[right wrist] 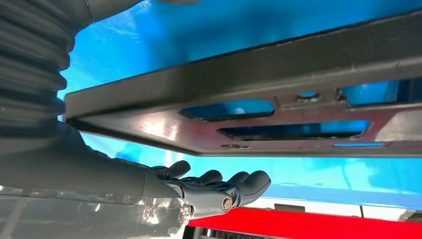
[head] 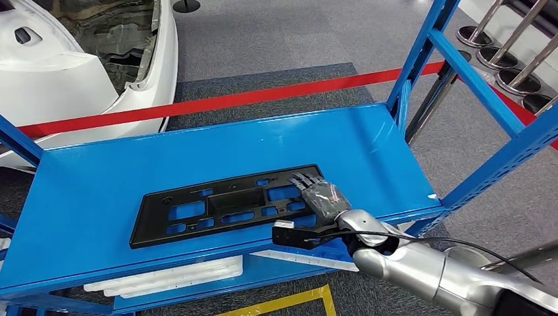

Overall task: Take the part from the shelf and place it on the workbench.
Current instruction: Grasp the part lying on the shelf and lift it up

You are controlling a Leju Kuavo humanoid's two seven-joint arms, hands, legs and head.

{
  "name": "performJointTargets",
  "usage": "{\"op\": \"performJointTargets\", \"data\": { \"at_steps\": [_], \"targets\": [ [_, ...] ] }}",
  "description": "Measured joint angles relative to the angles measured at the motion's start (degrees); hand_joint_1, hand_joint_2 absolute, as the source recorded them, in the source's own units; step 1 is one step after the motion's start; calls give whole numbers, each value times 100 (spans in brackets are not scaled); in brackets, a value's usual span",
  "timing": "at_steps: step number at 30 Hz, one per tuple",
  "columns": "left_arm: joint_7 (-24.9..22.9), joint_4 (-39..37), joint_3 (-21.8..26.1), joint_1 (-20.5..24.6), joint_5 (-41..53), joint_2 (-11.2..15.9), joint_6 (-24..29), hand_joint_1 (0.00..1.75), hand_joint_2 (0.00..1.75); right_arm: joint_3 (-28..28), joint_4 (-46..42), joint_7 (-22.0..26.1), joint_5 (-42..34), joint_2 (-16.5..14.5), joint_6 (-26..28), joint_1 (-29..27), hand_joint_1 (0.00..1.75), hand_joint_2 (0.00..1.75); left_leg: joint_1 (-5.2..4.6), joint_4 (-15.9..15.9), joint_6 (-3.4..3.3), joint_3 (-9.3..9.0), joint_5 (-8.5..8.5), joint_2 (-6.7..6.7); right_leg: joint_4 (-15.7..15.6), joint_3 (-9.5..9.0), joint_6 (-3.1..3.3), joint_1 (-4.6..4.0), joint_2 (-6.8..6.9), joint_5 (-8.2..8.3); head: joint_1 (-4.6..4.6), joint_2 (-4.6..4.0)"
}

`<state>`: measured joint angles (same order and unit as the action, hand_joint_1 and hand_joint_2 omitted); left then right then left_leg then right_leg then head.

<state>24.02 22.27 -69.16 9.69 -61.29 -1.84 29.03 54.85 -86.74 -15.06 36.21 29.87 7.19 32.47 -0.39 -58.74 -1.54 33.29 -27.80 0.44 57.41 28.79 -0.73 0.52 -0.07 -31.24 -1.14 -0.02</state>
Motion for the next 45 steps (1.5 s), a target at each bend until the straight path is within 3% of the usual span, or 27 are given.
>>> {"op": "performJointTargets", "data": {
  "at_steps": [14, 33, 45],
  "targets": [
    [-2, 0, 0, -6, 1, 0, 25, 0, 0, 26, 450, -1, 404, -253, 209, 107, 0, 175, 0, 0, 0, 0, 0, 0, 0, 0, 0, 0, 0, 0, 1, 0],
    [-78, 0, 0, 3, 120, -8, 57, 0, 0, 86, 837, -45, 1510, -448, 1037, 133, 0, 175, 0, 0, 0, 0, 0, 0, 0, 0, 0, 0, 0, 0, 1, 0],
    [-89, 0, 0, 23, 153, -39, 67, 0, 0, 127, 1417, 127, 1445, -764, 1220, 211, 0, 175, 1, 0, 0, -1, 0, 0, 0, 0, 0, 0, 1, 0, 2, 0]
  ]
}}
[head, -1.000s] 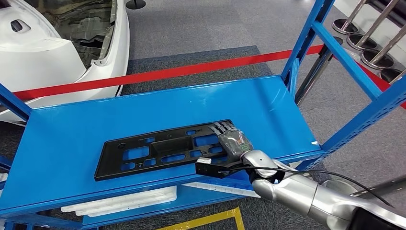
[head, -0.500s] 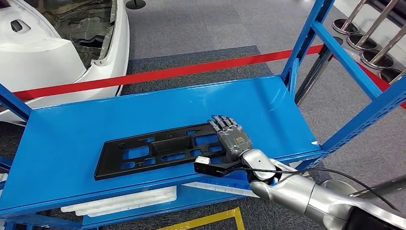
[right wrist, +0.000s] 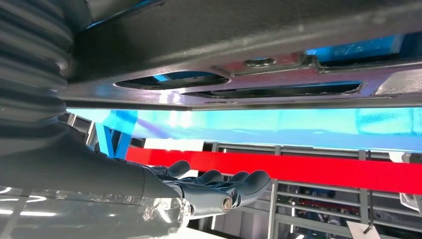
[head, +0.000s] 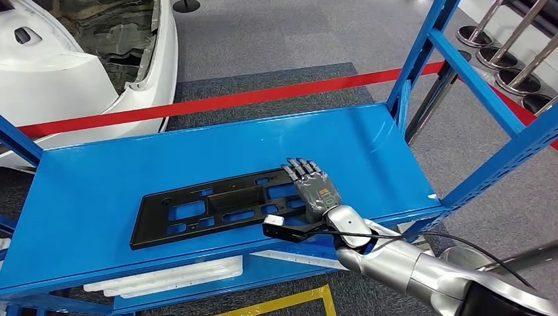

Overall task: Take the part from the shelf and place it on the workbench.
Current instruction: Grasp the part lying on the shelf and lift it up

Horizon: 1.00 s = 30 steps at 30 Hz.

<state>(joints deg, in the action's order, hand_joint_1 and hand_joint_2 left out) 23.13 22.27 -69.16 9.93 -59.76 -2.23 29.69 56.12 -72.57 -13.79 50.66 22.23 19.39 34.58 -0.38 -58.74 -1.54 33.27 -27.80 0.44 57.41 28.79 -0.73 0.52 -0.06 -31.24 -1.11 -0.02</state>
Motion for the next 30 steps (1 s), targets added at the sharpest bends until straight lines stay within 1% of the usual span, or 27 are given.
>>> {"op": "performJointTargets", "data": {
  "at_steps": [11, 12, 13, 16, 17, 18, 30],
  "targets": [
    [-21, -2, 0, -4, 35, 0, 16, 0, 0, 34, 358, 146, -275, -191, -269, 149, 0, 175, 2, 1, 0, -21, 0, -2, -1, -18, 0, -1, -2, 0, 0, 0],
    [-22, -2, 0, -4, 35, 0, 16, 0, 0, 34, 374, 146, -278, -201, -274, 154, 3, 175, 2, 1, 0, -23, 0, -2, -1, -20, 0, -1, -2, 0, 0, 0],
    [-22, -2, 0, -4, 35, 0, 16, 0, 0, 36, 390, 147, -280, -210, -278, 160, 24, 175, 2, 1, 0, -25, 0, -2, -1, -22, 0, -1, -2, 0, 0, 0],
    [-22, -3, 2, -6, 35, 0, 16, 0, 0, 49, 455, 155, -273, -240, -294, 177, 148, 175, 2, 1, 1, -29, 0, -2, -1, -26, 0, -1, -2, 0, 0, 0],
    [-22, -5, 2, -8, 34, 0, 17, 0, 0, 57, 479, 157, -269, -250, -299, 179, 171, 175, 2, 1, 1, -29, 0, -2, -1, -27, 0, -1, -2, 0, 0, 0],
    [-22, -8, 2, -11, 33, 0, 18, 0, 0, 66, 501, 159, -266, -260, -302, 180, 175, 175, 2, 1, 1, -29, 1, -2, -1, -27, 0, -1, -1, 0, 0, 0],
    [-3, -16, 9, -32, -10, 0, -6, 0, 0, 86, 521, 105, -187, -274, -299, 238, 175, 175, 2, 0, 3, -32, 2, -2, -2, -28, 0, -1, -2, 0, 2, 0]
  ]
}}
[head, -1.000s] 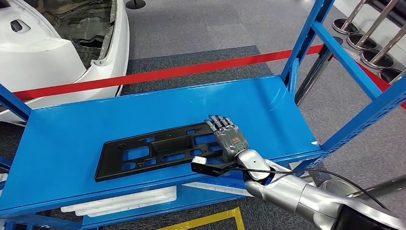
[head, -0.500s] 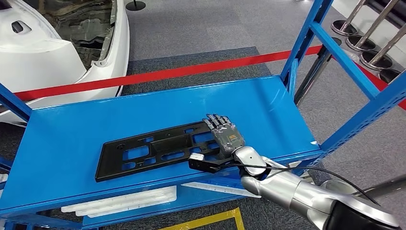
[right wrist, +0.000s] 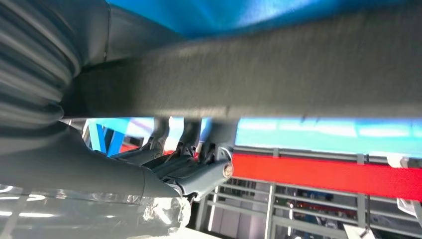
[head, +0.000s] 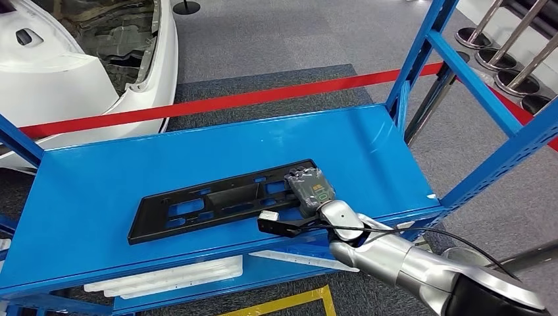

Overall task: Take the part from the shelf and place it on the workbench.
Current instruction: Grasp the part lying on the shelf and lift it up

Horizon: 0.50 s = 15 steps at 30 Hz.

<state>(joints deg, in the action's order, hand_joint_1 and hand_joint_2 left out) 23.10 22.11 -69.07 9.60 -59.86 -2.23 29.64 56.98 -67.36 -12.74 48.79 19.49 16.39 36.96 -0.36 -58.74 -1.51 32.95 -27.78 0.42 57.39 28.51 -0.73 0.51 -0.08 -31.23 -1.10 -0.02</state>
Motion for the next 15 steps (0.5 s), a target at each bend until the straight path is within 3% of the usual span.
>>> {"op": "performJointTargets", "data": {
  "at_steps": [15],
  "targets": [
    [8, -23, 2, -34, -19, 0, -7, 0, 0, -76, -459, -302, 507, 128, 326, -120, 175, 175, 0, -1, 1, 2, 0, 1, 0, 1, 0, 0, 0, 0, 2, 0]
  ]
}}
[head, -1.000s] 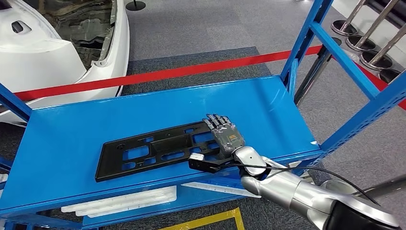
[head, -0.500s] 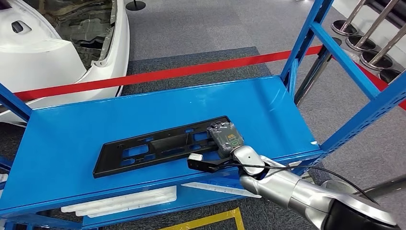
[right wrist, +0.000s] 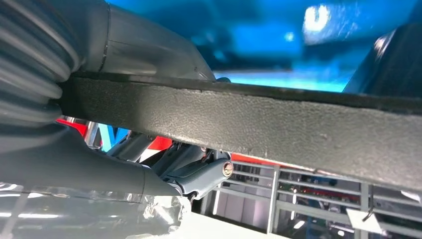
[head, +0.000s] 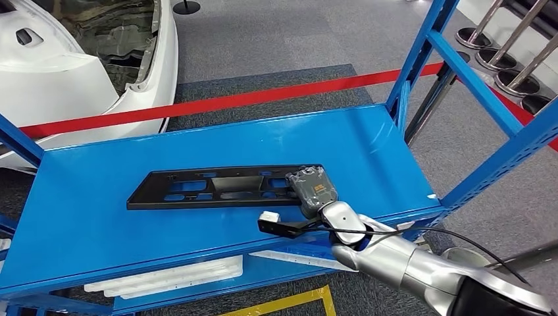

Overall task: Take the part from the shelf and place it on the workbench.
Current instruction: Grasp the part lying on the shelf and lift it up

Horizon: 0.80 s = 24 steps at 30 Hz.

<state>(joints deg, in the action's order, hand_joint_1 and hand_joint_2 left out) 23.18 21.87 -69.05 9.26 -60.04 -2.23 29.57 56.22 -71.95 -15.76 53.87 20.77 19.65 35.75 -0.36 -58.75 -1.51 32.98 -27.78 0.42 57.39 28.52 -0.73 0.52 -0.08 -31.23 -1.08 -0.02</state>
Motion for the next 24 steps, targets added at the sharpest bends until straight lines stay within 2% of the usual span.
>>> {"op": "performJointTargets", "data": {
  "at_steps": [7, 15, 24],
  "targets": [
    [14, -12, 9, -22, -12, 0, 13, 0, 0, -288, -635, -200, 248, 111, 524, -260, 175, 175, 0, 1, 0, 2, -1, -1, 0, 6, 0, -1, -1, -1, 1, 0],
    [16, -15, 16, -36, -16, 0, 15, 0, 0, -456, -1018, -235, 327, 164, 635, -416, 175, 175, 3, 5, 1, 2, 0, -2, 1, 8, 0, -3, -1, -1, 2, 0],
    [28, -15, 16, -65, -63, 0, 101, 0, 0, -949, -1920, -462, 1561, 175, 1870, -1136, 175, 175, 2, 5, 2, 3, -2, -1, -1, 8, 1, -2, 1, -2, 3, 0]
  ]
}}
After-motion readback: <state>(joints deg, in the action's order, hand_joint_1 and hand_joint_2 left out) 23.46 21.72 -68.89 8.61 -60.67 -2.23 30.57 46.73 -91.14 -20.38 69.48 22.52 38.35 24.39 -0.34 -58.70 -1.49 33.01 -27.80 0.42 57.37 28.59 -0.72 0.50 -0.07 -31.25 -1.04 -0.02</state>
